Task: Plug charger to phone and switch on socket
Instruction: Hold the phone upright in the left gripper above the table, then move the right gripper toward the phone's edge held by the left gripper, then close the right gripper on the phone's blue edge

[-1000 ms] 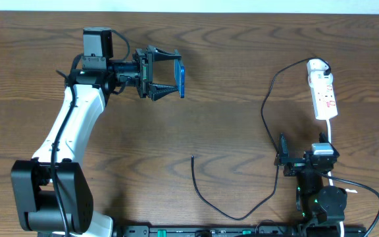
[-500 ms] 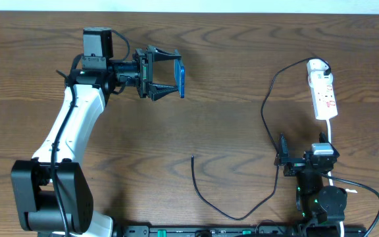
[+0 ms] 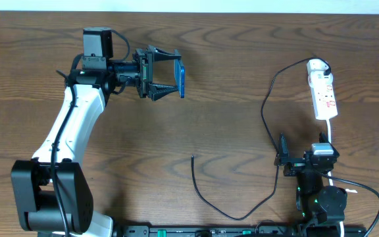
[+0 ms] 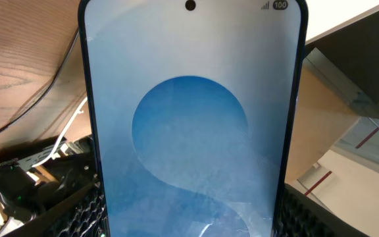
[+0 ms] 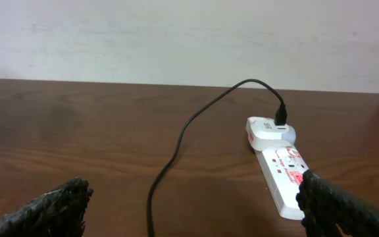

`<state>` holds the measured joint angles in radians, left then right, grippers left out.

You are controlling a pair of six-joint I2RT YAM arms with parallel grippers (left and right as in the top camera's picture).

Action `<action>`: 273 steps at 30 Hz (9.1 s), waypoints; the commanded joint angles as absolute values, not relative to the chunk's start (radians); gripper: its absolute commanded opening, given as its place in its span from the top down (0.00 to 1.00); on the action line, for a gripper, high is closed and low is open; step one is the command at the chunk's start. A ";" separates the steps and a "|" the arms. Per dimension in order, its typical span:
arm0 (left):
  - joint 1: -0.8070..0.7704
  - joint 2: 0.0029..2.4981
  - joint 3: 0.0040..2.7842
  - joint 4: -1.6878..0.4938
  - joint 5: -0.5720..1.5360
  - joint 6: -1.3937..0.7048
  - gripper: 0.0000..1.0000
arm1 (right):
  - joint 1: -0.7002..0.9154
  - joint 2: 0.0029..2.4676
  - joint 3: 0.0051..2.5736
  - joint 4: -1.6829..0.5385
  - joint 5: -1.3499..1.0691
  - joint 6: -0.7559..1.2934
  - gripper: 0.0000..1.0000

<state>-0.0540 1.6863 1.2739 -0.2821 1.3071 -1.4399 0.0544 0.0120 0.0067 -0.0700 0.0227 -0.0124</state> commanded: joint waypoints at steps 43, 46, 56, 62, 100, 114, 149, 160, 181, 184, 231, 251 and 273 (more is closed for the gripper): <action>-0.049 1.665 1.309 -0.192 1.042 -1.353 0.93 | 0.047 0.006 0.006 -0.074 0.031 -0.024 0.01; -0.049 1.665 1.309 -0.192 0.994 -1.347 0.93 | 0.047 0.006 0.006 -0.074 0.031 -0.024 0.01; -0.049 1.666 1.309 -0.121 0.947 -1.340 0.93 | 0.047 0.006 0.006 -0.074 0.031 -0.024 0.01; -0.049 1.666 1.309 -0.079 0.947 -1.340 0.93 | 0.047 0.006 0.006 -0.071 0.031 -0.024 0.01; -0.070 1.666 1.297 0.018 0.924 -1.328 0.93 | 0.047 0.782 0.853 -0.334 -0.698 0.194 0.01; -0.136 1.666 1.297 0.047 0.884 -1.328 0.93 | 0.056 1.132 0.968 -0.223 -1.005 0.228 0.04; -0.255 1.666 1.297 0.056 0.817 -1.368 0.93 | 0.459 1.219 0.968 -0.168 -0.213 0.352 0.11; -0.255 1.666 1.297 0.056 0.809 -1.387 0.93 | 0.485 1.256 0.968 -0.074 -0.211 0.351 0.05; -0.266 1.666 1.297 0.062 0.802 -1.397 0.93 | 0.486 1.375 0.968 0.098 -0.230 0.351 0.02; -0.273 1.666 1.297 0.062 0.802 -1.397 0.93 | 0.486 1.377 0.968 0.107 -0.230 0.352 0.06; -0.327 1.666 1.297 0.062 0.803 -1.397 0.93 | 0.486 1.381 0.968 0.112 -0.163 0.352 0.46; -0.327 1.666 1.297 0.062 0.804 -1.397 0.92 | 0.486 1.381 0.968 0.112 -0.163 0.351 0.80; -0.327 1.666 1.297 0.062 0.803 -1.397 0.52 | 0.486 1.381 0.968 0.112 -0.140 0.352 0.99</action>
<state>-0.3256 1.6863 1.2739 0.0494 0.7918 -1.3941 0.4774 1.3796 0.9565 0.1089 -0.1253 0.3481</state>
